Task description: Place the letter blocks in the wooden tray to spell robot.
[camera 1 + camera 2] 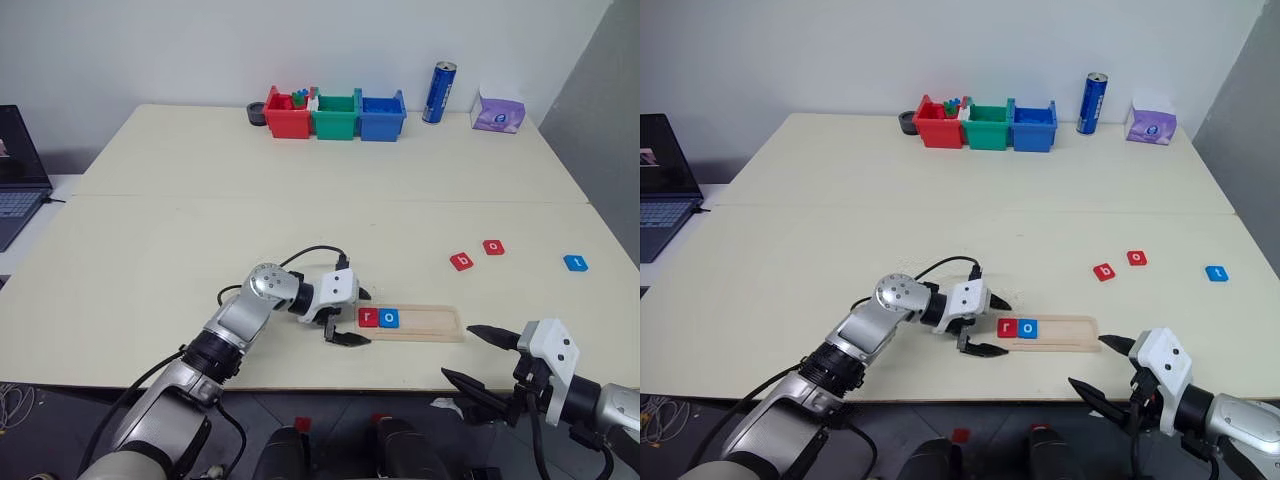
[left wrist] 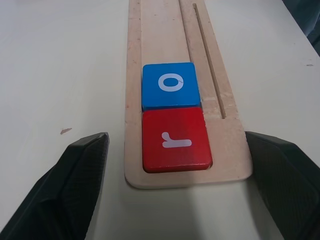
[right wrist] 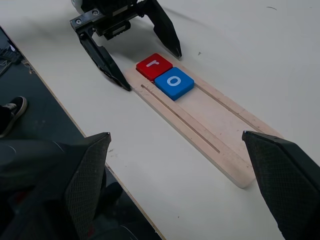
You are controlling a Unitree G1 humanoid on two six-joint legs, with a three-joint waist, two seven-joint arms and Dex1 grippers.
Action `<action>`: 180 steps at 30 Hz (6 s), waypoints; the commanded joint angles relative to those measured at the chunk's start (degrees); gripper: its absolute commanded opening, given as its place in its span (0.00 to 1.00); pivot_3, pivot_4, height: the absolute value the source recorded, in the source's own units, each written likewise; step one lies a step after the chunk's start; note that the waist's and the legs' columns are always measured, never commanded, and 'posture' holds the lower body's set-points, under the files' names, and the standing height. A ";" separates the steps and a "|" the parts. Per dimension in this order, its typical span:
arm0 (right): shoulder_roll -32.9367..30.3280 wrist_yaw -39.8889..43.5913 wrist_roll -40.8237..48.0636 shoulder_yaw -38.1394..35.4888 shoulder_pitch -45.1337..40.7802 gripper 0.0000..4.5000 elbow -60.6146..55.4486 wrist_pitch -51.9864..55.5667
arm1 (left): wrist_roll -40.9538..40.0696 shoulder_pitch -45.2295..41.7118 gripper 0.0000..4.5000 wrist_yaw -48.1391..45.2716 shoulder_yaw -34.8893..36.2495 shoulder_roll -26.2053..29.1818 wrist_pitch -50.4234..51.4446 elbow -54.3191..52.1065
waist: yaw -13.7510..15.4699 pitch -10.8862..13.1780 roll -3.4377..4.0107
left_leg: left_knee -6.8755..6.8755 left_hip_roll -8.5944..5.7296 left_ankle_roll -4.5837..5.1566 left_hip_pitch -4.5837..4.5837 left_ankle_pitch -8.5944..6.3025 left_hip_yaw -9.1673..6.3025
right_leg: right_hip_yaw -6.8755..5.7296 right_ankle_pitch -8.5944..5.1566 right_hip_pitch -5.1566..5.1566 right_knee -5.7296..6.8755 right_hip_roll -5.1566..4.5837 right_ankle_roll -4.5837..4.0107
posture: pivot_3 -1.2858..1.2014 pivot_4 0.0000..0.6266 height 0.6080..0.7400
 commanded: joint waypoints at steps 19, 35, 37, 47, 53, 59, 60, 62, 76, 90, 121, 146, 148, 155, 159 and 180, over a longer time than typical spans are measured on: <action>11.29 -23.12 -11.40 10.03 -37.43 1.00 27.26 6.76 | -10.99 10.49 0.99 -0.27 13.94 9.77 11.21 -20.26 | -0.07 0.03 0.04 | -0.05 0.14 0.00 -0.03 0.00 -0.03 | 0.07 0.02 -0.10 0.02 -0.05 -0.05 | 0.52 0.24 1.00; 17.96 -25.46 -15.37 10.80 -43.70 0.63 42.93 7.51 | -16.69 18.99 1.00 -1.55 18.97 15.25 10.76 -25.94 | -0.14 0.04 0.08 | -0.08 0.15 0.00 -0.05 0.00 -0.02 | 0.02 0.15 -0.13 0.02 -0.13 -0.31 | 0.52 0.24 1.00; 18.47 -25.47 -15.55 11.11 -43.50 0.45 42.88 7.29 | -16.81 20.00 1.00 -1.28 19.67 15.18 9.15 -25.37 | -0.15 0.04 0.08 | -0.08 0.16 0.00 -0.05 0.00 -0.01 | 0.02 0.15 -0.13 0.02 -0.13 -0.31 | 0.52 0.24 1.00; 16.94 -26.23 -15.67 8.71 -33.25 0.32 25.91 10.21 | -17.52 22.25 1.00 -3.58 20.57 16.46 6.74 -23.42 | 0.08 0.05 0.10 | -0.12 0.16 0.00 -0.13 0.00 -0.07 | 0.02 0.11 -0.14 0.00 -0.15 -0.33 | 0.52 0.24 1.00; 19.85 -30.40 -14.59 3.86 -19.28 0.32 8.23 15.91 | -17.04 21.71 1.00 -4.42 19.29 15.49 6.18 -22.54 | 0.03 0.05 0.13 | -0.11 0.15 0.00 -0.16 -0.01 -0.11 | 0.04 -0.04 -0.15 0.00 -0.19 -0.07 | 0.52 0.24 1.00; 22.74 -32.96 -15.79 4.44 -16.23 0.32 7.21 17.04 | -16.41 20.66 1.00 -5.10 18.16 14.81 5.22 -21.62 | -0.46 0.05 0.14 | -0.11 0.22 0.00 0.07 0.00 -0.06 | 0.10 -0.03 -0.10 0.04 -0.13 -0.08 | 0.52 0.24 1.00; 23.26 -33.18 -15.56 4.37 -16.44 0.32 7.54 17.23 | -16.32 20.49 1.00 -5.16 18.02 14.74 5.04 -21.46 | -0.46 0.04 0.15 | -0.11 0.22 0.00 0.09 0.00 -0.04 | 0.10 -0.03 -0.10 0.05 -0.11 -0.09 | 0.52 0.24 1.00; 23.38 -32.54 -15.03 4.62 -16.57 0.32 8.14 17.43 | -16.17 20.24 1.00 -5.19 17.80 14.63 4.74 -21.18 | -0.40 0.04 0.15 | -0.10 0.21 0.00 0.07 0.00 -0.03 | 0.08 -0.03 -0.10 0.05 -0.11 -0.09 | 0.52 0.24 1.00; 14.00 -22.93 -10.20 1.27 -17.20 0.99 2.71 19.48 | -15.54 19.56 1.00 -3.67 16.53 13.93 5.08 -22.34 | -0.22 0.06 0.16 | -0.11 0.18 0.00 0.01 0.00 -0.04 | 0.10 -0.05 -0.12 0.00 -0.12 -0.09 | 0.52 0.24 1.00; -17.54 15.07 -17.94 17.47 -33.55 0.99 31.84 -4.13 | -13.87 18.86 1.00 -2.44 15.53 12.76 3.04 -20.95 | -0.21 0.15 0.03 | -0.09 0.12 0.01 0.02 -0.01 0.08 | 0.01 -0.04 -0.07 -0.03 -0.06 -0.09 | 0.52 0.24 1.00; -16.40 29.32 -18.43 23.98 -48.17 0.32 32.13 1.01 | -13.03 20.38 1.00 0.39 16.20 13.81 5.03 -24.55 | -0.20 0.19 0.11 | -0.06 0.20 0.01 0.03 -0.01 -0.11 | 0.02 0.02 -0.09 0.03 -0.16 -0.19 | 0.52 0.24 1.00; -6.19 23.60 -23.82 39.09 -56.98 0.32 29.58 9.67 | -12.00 22.40 1.00 2.27 16.20 14.13 2.52 -23.82 | -0.10 0.19 0.10 | -0.04 0.17 0.01 -0.01 -0.01 -0.13 | -0.04 0.11 -0.10 0.01 -0.17 -0.33 | 0.52 0.24 1.00; -6.28 23.81 -24.26 39.31 -56.96 0.32 29.65 9.48 | -11.93 22.36 1.00 2.31 16.11 14.08 2.40 -23.71 | -0.09 0.18 0.10 | -0.04 0.17 0.01 -0.01 -0.01 -0.13 | -0.04 0.11 -0.10 0.01 -0.17 -0.34 | 0.52 0.24 1.00; -6.21 23.72 -25.07 39.83 -56.57 0.32 29.26 9.39 | -11.77 22.12 1.00 2.42 15.85 13.89 2.22 -23.47 | -0.11 0.19 0.10 | -0.04 0.17 0.01 -0.01 0.00 -0.13 | -0.05 0.11 -0.10 0.01 -0.17 -0.33 | 0.52 0.24 1.00; -6.09 23.36 -25.41 40.00 -56.58 0.49 29.39 9.30 | -11.71 22.09 1.00 2.47 15.74 13.83 2.44 -23.62 | -0.11 0.18 0.10 | -0.04 0.17 0.01 -0.01 -0.01 -0.13 | -0.05 0.11 -0.10 0.01 -0.17 -0.33 | 0.52 0.24 1.00; -2.71 14.40 -14.24 31.23 -45.59 0.71 10.72 21.23 | -11.07 22.63 1.00 3.18 15.73 13.76 1.95 -23.27 | -0.02 0.18 0.10 | -0.05 0.17 0.01 -0.06 -0.01 -0.17 | -0.15 -0.02 -0.10 0.01 -0.17 -0.11 | 0.52 0.24 1.00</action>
